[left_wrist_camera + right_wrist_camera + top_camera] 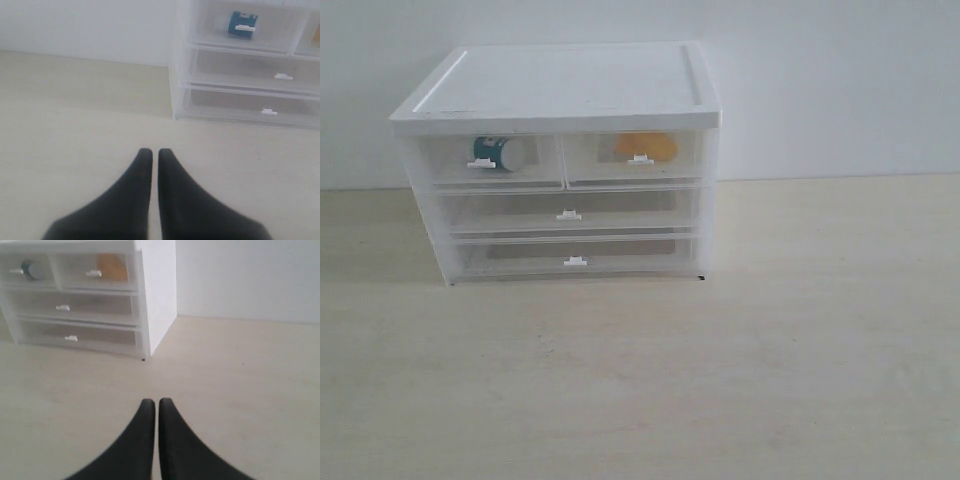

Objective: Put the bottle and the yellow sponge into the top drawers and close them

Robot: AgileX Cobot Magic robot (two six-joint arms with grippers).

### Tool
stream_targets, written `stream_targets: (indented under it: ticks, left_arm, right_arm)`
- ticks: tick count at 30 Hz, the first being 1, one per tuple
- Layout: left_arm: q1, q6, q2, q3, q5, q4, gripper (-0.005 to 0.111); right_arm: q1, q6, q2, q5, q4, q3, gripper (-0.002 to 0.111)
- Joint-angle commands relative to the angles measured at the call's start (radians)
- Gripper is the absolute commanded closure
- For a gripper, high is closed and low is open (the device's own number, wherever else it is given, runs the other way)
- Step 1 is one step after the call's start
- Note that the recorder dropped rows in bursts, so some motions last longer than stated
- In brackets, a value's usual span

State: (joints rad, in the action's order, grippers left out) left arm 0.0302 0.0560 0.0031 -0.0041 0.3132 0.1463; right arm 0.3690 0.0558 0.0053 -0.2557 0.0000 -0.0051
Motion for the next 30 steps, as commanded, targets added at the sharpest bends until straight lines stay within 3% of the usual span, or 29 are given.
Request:
stream_targets:
  ticks: [1,6,14,30]
  left_arm:
    - [-0.004,0.001,-0.003,0.004,0.001,-0.009,0.103]
    - [-0.004,0.001,-0.003,0.004,0.001,-0.009,0.103]
    - [-0.004,0.001,-0.003,0.004,0.001,-0.009,0.103]
    - [-0.004,0.001,-0.003,0.004,0.001,-0.009,0.103]
  right_arm:
    - [0.002,-0.056,-0.005,-0.088,-0.007,0.005,0.108]
    - [-0.011,-0.065,-0.005,-0.091,-0.009,0.005,0.108]
    - [-0.133,-0.002,-0.005,-0.093,-0.009,0.005,0.108]
    - [-0.133,-0.008,-0.005,-0.093,-0.009,0.005,0.108]
